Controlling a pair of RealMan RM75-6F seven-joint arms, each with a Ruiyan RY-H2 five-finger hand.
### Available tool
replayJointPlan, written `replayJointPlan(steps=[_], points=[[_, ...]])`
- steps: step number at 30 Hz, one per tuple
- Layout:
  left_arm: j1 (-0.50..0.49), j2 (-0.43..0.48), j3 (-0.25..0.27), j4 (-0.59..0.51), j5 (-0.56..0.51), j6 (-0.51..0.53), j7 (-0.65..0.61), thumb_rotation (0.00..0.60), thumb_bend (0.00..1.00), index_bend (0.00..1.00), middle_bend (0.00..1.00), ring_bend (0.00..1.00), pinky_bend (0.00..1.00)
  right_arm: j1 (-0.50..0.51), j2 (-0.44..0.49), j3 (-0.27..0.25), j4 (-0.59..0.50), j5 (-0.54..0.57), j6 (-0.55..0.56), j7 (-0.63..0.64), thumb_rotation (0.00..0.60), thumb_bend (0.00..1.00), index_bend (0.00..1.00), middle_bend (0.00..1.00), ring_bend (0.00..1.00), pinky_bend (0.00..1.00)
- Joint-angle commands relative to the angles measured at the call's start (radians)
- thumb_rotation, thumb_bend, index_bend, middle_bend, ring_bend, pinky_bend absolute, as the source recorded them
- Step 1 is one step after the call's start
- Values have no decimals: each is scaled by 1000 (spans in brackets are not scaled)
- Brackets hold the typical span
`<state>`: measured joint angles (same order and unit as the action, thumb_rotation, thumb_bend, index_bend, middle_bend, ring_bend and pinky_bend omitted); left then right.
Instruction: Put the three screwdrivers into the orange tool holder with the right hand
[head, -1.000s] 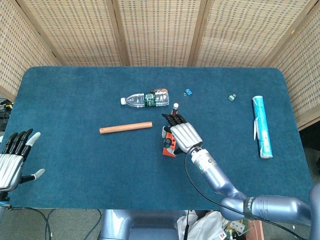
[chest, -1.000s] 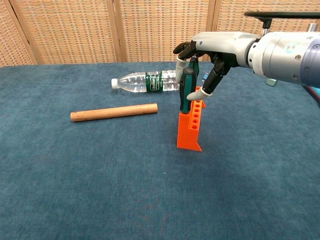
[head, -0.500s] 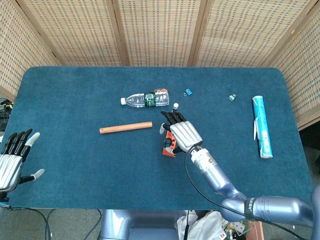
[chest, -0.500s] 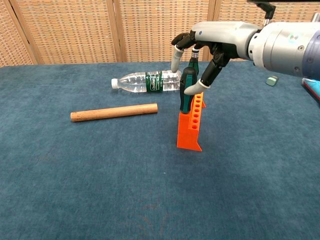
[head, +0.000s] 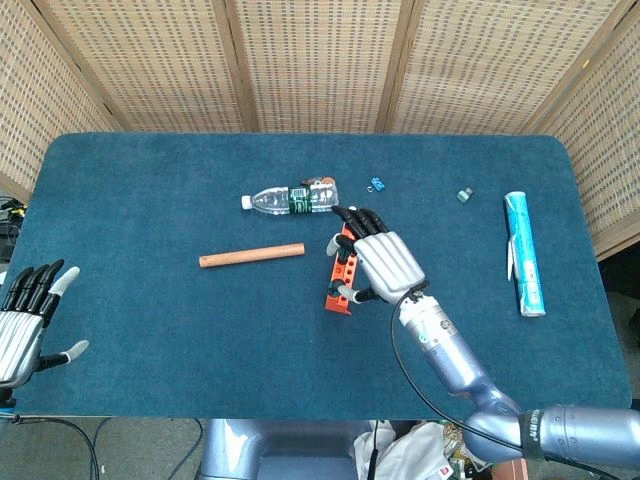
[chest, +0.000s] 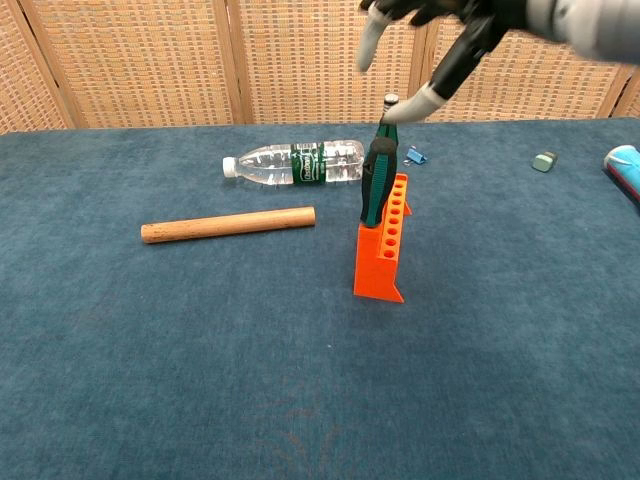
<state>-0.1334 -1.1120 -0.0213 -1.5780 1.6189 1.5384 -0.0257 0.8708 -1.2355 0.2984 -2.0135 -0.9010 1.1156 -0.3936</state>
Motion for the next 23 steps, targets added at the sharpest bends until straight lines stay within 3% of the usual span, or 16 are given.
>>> replayJointPlan(steps=[1,4,9,16,23], points=[[1,-4,0,5,6,5,7,600,0,0,0,0,0,-81,88,-22,-39,-137,90,10,600,96,344,0,0,0],[1,-7,5,7,15,5,9,600,0,0,0,0,0,-151,126,-69,-29,-271,161,31,600,4,296,0,0,0],[5,-12,18,9,46,19,17,600,0,0,0,0,0,-293,202,-174,18,-455,279,67,600,0,137,0,0,0],[15,-25,37,23,89,43,31,600,0,0,0,0,0,-487,249,-296,157,-550,406,154,600,0,1,0,0,0],[26,-36,48,34,118,70,40,600,0,0,0,0,0,-643,192,-339,316,-582,550,208,600,0,0,0,0,0]])
